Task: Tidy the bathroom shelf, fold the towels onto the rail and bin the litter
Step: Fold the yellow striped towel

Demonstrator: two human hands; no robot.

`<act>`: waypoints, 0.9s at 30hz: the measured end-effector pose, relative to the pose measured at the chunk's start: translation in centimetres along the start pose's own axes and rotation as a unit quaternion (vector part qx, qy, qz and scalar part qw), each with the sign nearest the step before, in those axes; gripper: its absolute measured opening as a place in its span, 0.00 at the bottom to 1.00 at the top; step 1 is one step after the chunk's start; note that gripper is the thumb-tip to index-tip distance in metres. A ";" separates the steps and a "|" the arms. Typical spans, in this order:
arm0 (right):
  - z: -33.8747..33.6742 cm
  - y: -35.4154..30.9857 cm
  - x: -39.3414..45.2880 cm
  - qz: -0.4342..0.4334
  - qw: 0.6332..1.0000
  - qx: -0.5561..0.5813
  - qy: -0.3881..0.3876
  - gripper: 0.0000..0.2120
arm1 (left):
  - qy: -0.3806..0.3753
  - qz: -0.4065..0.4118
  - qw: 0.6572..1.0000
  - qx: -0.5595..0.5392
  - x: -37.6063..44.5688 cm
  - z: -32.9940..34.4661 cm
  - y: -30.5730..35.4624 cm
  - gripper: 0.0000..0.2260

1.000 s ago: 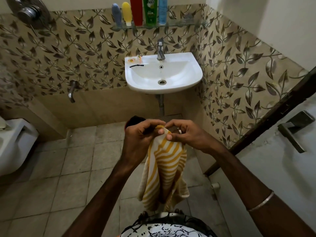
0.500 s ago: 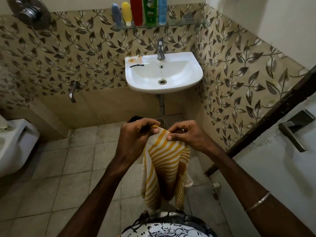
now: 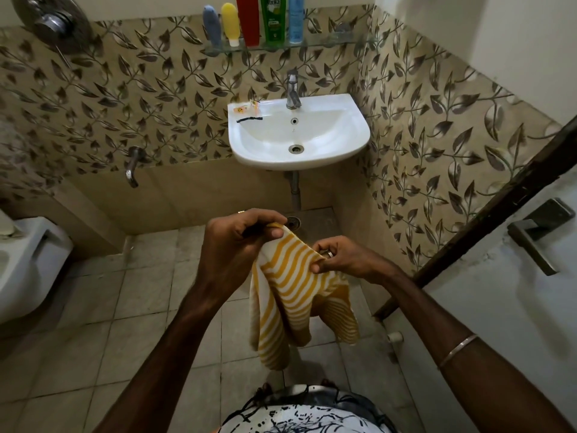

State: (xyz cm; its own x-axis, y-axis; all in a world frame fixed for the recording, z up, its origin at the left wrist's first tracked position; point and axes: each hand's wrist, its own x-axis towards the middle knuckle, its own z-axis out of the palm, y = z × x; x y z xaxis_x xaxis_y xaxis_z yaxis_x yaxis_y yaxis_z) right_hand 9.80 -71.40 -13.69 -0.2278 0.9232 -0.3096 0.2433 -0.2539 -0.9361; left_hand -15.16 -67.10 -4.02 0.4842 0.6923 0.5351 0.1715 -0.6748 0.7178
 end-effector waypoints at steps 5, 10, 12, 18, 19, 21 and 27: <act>-0.9 0.8 -0.4 0.010 0.999 0.046 0.022 0.12 | 0.031 -0.060 0.997 -0.028 -0.1 -1.3 -0.5 0.08; -1.3 0.7 -0.5 -0.005 0.997 0.033 0.075 0.04 | 0.066 -0.112 0.991 -0.029 -0.2 -2.0 -1.5 0.08; -0.9 0.4 -0.4 -0.032 0.996 0.008 0.084 0.04 | 0.087 -0.149 0.984 -0.041 -0.1 -1.9 -2.0 0.09; 0.2 -1.2 -0.5 -0.085 0.983 -0.089 0.134 0.07 | 0.181 -0.259 0.935 -0.162 0.2 -1.6 -3.1 0.09; 0.2 -1.5 -0.6 -0.098 0.979 -0.101 0.146 0.06 | 0.190 -0.269 0.927 -0.178 0.3 -1.5 -3.2 0.10; 0.5 -2.1 -0.9 -0.128 0.972 -0.117 0.160 0.05 | 0.210 -0.269 0.917 -0.209 0.7 -1.2 -3.0 0.12; 1.4 -4.0 -1.5 -0.178 0.954 -0.167 0.175 0.07 | 0.011 -0.120 0.993 0.021 1.8 0.3 -1.6 0.16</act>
State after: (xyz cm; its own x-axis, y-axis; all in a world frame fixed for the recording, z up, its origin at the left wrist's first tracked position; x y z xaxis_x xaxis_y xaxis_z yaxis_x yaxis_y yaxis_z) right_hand 7.85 -72.20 -9.69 -0.0380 0.9883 0.1475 0.5084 0.1462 -0.8486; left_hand -14.33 -64.85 -4.28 0.4060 0.8394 0.3612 0.3150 -0.4996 0.8070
